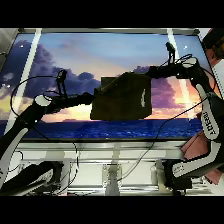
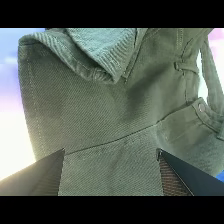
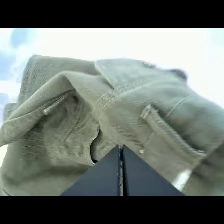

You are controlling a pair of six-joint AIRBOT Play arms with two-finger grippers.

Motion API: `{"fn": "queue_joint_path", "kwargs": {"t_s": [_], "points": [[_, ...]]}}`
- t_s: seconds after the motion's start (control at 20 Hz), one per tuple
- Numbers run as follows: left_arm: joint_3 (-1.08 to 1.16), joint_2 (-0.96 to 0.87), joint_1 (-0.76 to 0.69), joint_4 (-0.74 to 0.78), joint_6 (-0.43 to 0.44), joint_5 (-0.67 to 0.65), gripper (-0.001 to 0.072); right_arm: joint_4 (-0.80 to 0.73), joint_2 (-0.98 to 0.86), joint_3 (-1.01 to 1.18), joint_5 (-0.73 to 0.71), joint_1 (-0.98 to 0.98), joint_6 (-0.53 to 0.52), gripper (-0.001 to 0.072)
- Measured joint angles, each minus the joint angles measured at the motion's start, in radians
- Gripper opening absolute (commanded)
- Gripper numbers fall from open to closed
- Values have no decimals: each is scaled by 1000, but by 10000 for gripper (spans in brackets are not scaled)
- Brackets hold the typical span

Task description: Fold the clothes and pants, and hang the long-sleeved shirts on hangers.

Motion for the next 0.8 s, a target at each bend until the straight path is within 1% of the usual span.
{"fn": "queue_joint_path", "kwargs": {"t_s": [0.05, 0.1, 0.15, 0.35, 0.55, 0.65, 0.8], "points": [[0, 0, 0, 1, 0, 0, 654, -41, 3, 13, 14, 0, 16, 139], [0, 0, 0, 2, 0, 1, 653, -76, 2, 20, 35, 0, 25, 339], [0, 0, 0, 3, 0, 2, 654, -107, -2, 23, 60, 0, 33, 401], [0, 0, 0, 4, 0, 2, 654, -172, -27, 2, 126, -11, 54, 401], [0, 0, 0, 4, 0, 2, 654, -174, -79, -8, 143, -24, 63, 401], [0, 0, 0, 5, 0, 2, 653, -136, -114, -10, 132, -26, 59, 395], [0, 0, 0, 5, 0, 3, 653, 3, -172, -10, 103, -28, 12, 379]]}}
